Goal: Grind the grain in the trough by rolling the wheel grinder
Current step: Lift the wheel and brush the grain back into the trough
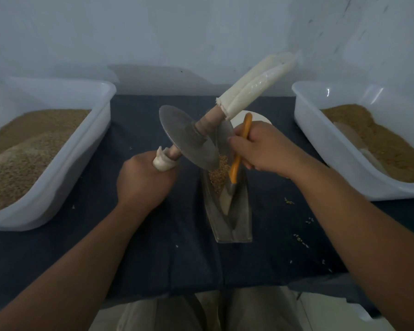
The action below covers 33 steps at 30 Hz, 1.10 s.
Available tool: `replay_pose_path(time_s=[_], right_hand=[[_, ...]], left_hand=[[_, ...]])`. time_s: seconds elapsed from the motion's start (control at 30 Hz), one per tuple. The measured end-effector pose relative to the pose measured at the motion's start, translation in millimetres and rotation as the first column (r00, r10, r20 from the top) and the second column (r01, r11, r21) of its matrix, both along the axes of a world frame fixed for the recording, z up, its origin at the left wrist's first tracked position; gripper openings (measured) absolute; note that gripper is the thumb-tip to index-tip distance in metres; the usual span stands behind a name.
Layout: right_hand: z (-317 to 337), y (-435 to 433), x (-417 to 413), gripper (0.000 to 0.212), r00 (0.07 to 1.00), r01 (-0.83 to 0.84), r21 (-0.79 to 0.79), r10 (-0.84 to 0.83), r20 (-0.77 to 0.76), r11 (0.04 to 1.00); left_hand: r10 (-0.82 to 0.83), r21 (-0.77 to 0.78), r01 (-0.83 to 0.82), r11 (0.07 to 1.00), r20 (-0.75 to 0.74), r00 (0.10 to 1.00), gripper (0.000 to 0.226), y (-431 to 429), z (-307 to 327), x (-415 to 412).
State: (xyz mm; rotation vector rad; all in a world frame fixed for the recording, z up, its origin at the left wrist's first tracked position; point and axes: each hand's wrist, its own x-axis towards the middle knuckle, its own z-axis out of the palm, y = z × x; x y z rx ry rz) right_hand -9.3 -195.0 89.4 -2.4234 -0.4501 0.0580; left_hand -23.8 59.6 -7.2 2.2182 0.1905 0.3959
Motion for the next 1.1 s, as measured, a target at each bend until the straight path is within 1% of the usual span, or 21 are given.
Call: replay_pose_path(time_s=[0.03,0.1,0.17,0.2,0.23,0.27,0.33,0.37,0.4,0.5,0.53,0.63,0.73,0.83,0.87,0.93,0.97,1.0,1.03,1.07,1.1], right_hand=[[1.8,-0.4,0.5,0.040,0.999,0.027,0.015,-0.028,0.042,1.000],[9.7,-6.2,1.0,0.038,0.995,0.073,0.130,-0.082,0.059,0.989],[14.4,-12.7,-0.7,0.038,0.997,0.076,0.227,-0.077,-0.004,0.971],[14.0,-13.2,-3.5,0.038,0.998,0.053,0.233,-0.044,-0.045,0.971],[10.7,-12.6,-6.5,0.038,0.997,0.024,0.205,-0.009,-0.073,0.978],[6.1,-11.8,-8.9,0.039,0.998,0.002,0.148,0.008,-0.066,0.989],[1.0,-13.0,-10.3,0.042,0.998,0.031,0.028,-0.032,0.058,0.999],[1.2,-16.5,-10.4,0.042,0.991,0.064,0.019,-0.066,0.115,0.998],[2.7,-21.5,-10.3,0.040,0.986,0.092,0.057,-0.099,0.132,0.994],[8.0,-38.9,-13.5,0.036,0.986,0.132,0.334,-0.157,0.049,0.933],[6.9,-42.6,-16.1,0.036,0.989,0.124,0.383,-0.147,0.032,0.915],[-4.8,-48.3,-28.3,0.037,0.994,0.091,0.353,-0.107,0.024,0.931],[-13.0,-57.1,-38.9,0.036,0.990,0.122,0.457,-0.138,0.001,0.881],[-19.2,-66.4,-48.7,0.034,0.990,0.121,0.511,-0.140,-0.002,0.851],[-21.3,-70.9,-51.4,0.034,0.987,0.130,0.552,-0.160,0.006,0.824],[-21.6,-83.3,-57.0,0.032,0.972,0.159,0.680,-0.236,0.021,0.716],[-22.1,-92.3,-59.4,0.031,0.957,0.161,0.698,-0.284,0.063,0.698],[-24.5,-103.4,-60.5,0.027,0.932,0.162,0.650,-0.332,0.146,0.742],[-27.3,-113.5,-61.4,0.022,0.899,0.176,0.527,-0.354,0.258,0.832],[-32.0,-122.2,-61.8,0.016,0.872,0.201,0.348,-0.329,0.363,0.916],[-37.9,-128.6,-61.7,0.013,0.867,0.232,0.151,-0.274,0.415,0.961]], left_hand=[[0.002,0.008,-0.002,1.000,0.001,1.000,0.006,-0.1,0.1,-0.3],[0.007,0.016,-0.007,1.000,0.005,1.000,0.006,0.2,0.7,-1.3],[0.011,0.011,-0.011,1.000,0.005,1.000,0.006,-0.2,1.1,-1.6],[0.012,0.010,-0.012,1.000,0.004,1.000,0.006,-0.5,1.3,-1.5],[0.014,0.010,-0.014,1.000,0.004,1.000,0.006,-0.8,1.3,-1.2],[0.015,0.008,-0.015,1.000,0.004,1.000,0.006,-0.8,1.1,-0.7],[0.017,-0.007,-0.017,1.000,0.000,1.000,0.007,-0.1,0.0,-0.3],[0.018,-0.016,-0.018,1.000,-0.001,1.000,0.008,0.4,-0.7,-0.2],[0.018,-0.023,-0.018,1.000,-0.001,1.000,0.009,0.8,-1.4,-0.2],[0.024,-0.026,-0.024,0.999,0.003,1.000,0.015,1.3,-2.3,0.2],[0.026,-0.025,-0.026,0.999,0.005,1.000,0.016,1.2,-2.6,0.5],[0.013,-0.021,-0.012,1.000,0.018,1.000,0.016,0.9,-3.5,1.1],[0.003,0.007,-0.003,1.000,0.027,1.000,0.011,0.7,-2.6,-0.3],[0.006,0.038,-0.007,0.999,0.013,1.000,0.006,-0.3,-0.8,-1.6],[0.005,0.039,-0.006,0.999,0.008,1.000,0.005,-0.5,-0.6,-1.3],[0.001,0.049,-0.001,0.999,-0.002,1.000,0.005,-0.2,-1.0,-0.8],[-0.002,0.060,0.002,0.998,-0.005,1.000,0.006,0.0,-1.2,-0.5],[-0.003,0.073,0.004,0.997,-0.004,1.000,0.006,0.3,-1.6,-0.5],[-0.001,0.084,0.002,0.996,-0.001,1.000,0.006,0.3,-1.8,-0.6],[0.005,0.093,-0.005,0.996,-0.001,1.000,0.005,0.2,-1.8,-0.7],[0.013,0.101,-0.013,0.995,0.001,1.000,0.005,0.0,-1.7,-0.4]])
